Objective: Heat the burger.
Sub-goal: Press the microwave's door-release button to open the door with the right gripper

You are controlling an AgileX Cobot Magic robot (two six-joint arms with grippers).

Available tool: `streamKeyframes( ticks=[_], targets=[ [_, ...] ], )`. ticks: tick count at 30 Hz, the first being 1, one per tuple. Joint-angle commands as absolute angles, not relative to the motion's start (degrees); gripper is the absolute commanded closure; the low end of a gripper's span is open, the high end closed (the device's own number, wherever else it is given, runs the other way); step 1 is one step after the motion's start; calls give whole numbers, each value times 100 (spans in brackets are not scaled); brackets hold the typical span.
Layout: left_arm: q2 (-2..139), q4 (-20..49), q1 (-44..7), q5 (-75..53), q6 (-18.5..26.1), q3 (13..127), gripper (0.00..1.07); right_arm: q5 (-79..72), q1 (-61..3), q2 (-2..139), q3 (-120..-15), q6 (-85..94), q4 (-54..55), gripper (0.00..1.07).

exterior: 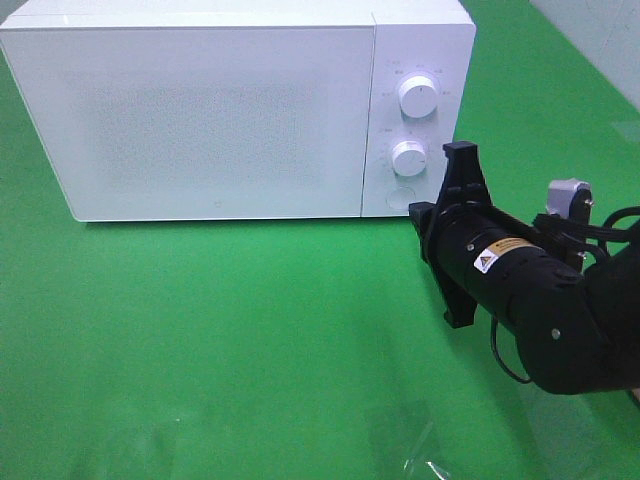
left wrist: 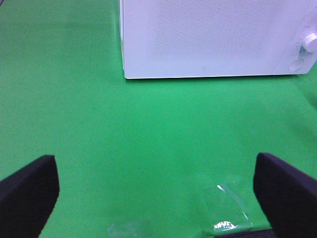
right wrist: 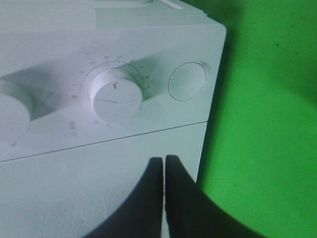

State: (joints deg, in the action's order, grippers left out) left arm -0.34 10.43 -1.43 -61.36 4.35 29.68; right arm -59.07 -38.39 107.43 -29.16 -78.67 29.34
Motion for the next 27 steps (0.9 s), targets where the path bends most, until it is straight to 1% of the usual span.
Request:
streamKeyframes(
  ticks=[1,8,18,27],
  targets=[
    [-63,1043,-178,-6136,395,2956,4,-5604,-3644,10886,-3146,-7935,2722,107],
    [-63,1043,-178,-6136,395,2956,4,-5162,-3335,11155,-3558,-7964,2487,107],
    [-63,1043,-178,-6136,395,2956,4,-5053,-3317,11608,-3994,-8004,2475,107],
    [-63,1043,-178,-6136,395,2956,4,-4916,-3094,11889,-4406,-7993,2464,107]
  ],
)
